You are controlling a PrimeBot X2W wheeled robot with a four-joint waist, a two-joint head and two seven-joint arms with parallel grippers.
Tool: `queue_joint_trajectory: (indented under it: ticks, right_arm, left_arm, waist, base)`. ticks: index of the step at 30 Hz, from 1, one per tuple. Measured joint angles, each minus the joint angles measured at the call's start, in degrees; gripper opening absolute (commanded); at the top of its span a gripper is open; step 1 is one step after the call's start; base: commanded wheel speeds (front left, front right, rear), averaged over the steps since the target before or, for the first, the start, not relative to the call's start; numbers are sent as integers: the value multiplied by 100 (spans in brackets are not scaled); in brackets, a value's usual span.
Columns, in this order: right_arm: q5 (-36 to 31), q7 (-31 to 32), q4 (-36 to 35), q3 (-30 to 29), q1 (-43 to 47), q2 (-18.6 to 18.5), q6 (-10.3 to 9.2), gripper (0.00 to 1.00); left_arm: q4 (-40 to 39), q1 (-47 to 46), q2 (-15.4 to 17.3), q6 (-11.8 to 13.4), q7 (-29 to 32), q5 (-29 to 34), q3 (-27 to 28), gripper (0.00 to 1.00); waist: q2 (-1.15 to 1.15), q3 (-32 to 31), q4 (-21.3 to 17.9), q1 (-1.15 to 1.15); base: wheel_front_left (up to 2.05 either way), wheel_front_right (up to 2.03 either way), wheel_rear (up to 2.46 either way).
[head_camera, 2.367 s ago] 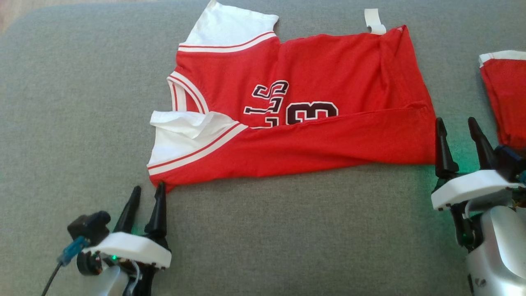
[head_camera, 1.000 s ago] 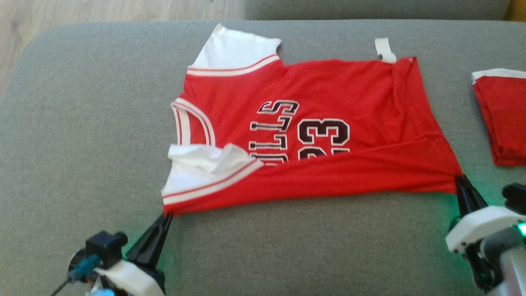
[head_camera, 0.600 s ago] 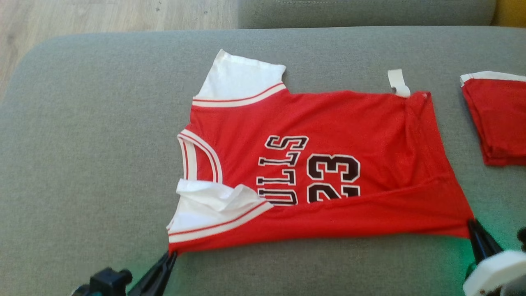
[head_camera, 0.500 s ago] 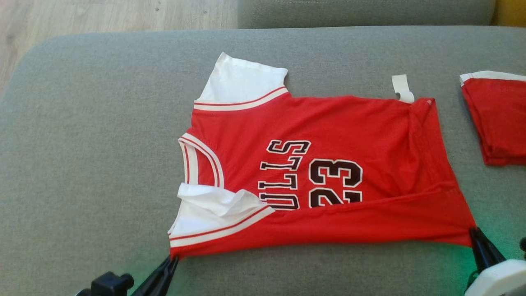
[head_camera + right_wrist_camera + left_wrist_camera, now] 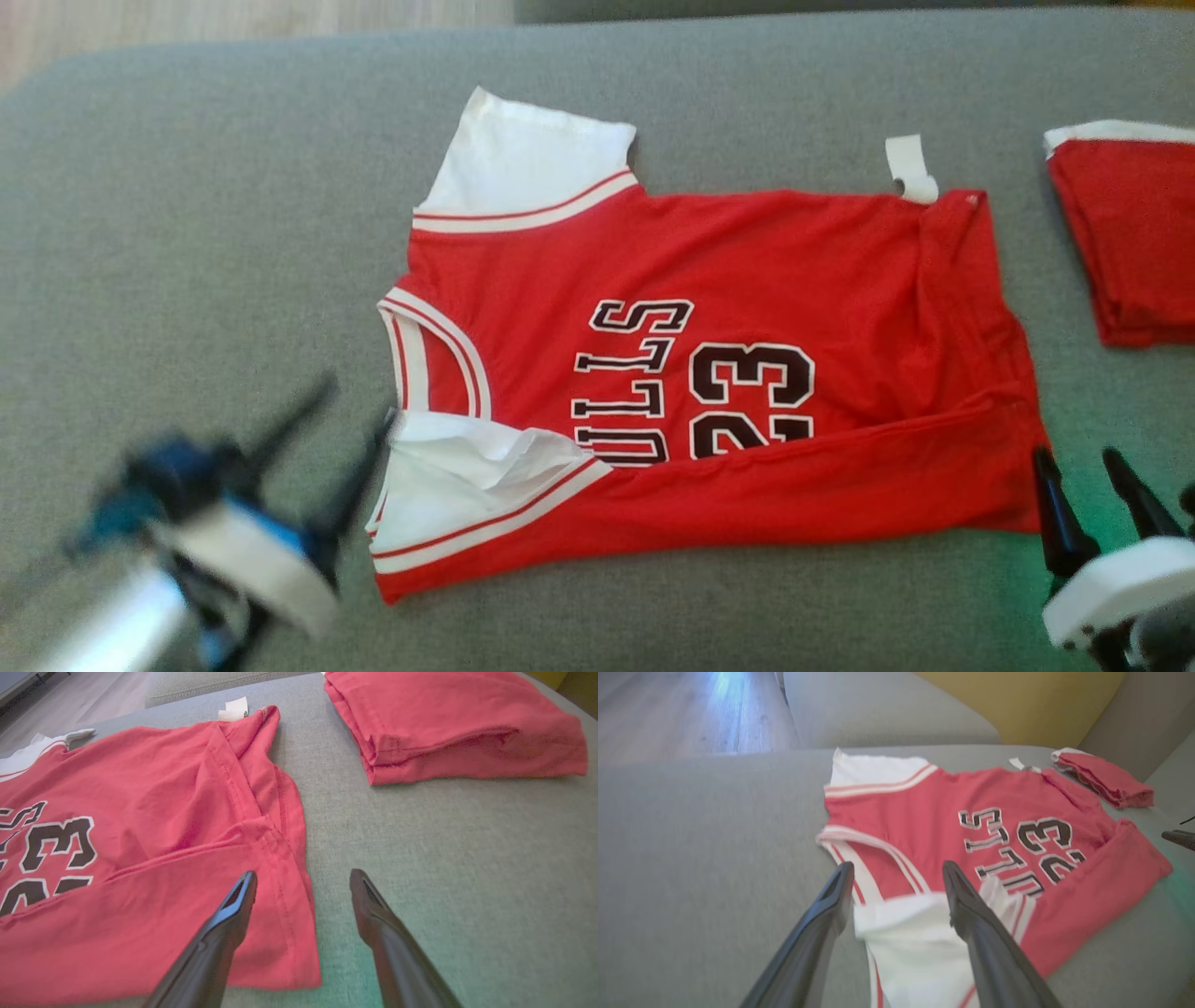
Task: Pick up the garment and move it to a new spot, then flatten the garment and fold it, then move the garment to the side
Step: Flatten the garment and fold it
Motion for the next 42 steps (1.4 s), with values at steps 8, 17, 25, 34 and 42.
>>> queue_joint_trajectory:
  ticks: [8,17,25,34,42]
  right_arm:
    - [-246,132,-343,252,-662,70,0,100]
    - [-382,131,-425,533,-1239,192,0,100]
    - [-477,36,-480,620,-1428,291,0,100]
    - [-480,-168,-573,690,-1481,410,0,100]
    - [-527,-243,-587,777,-1612,494,0,100]
  left_arm:
    - [316,-3026,302,-588,1613,-587,323,100]
    - [1641,-4908,300,-656,2966,-1463,-121,100]
    - [2224,-5645,553,-682,3444,-1958,-631,100]
    - [2471,-6235,654,-682,3520,-2102,-1201,100]
    - [2742,-6522,767,-682,3476,-2098,-1622,100]
  waist:
    - [0,680,-108,2]
    - [0,1321,-572,2]
    - [0,1842,-994,1]
    - [0,2198,-1283,0]
    - [0,2381,-1413,0]
  base:
    - [0,0,0]
    - [0,0,0]
    - [0,0,0]
    - [0,0,0]
    - [0,0,0]
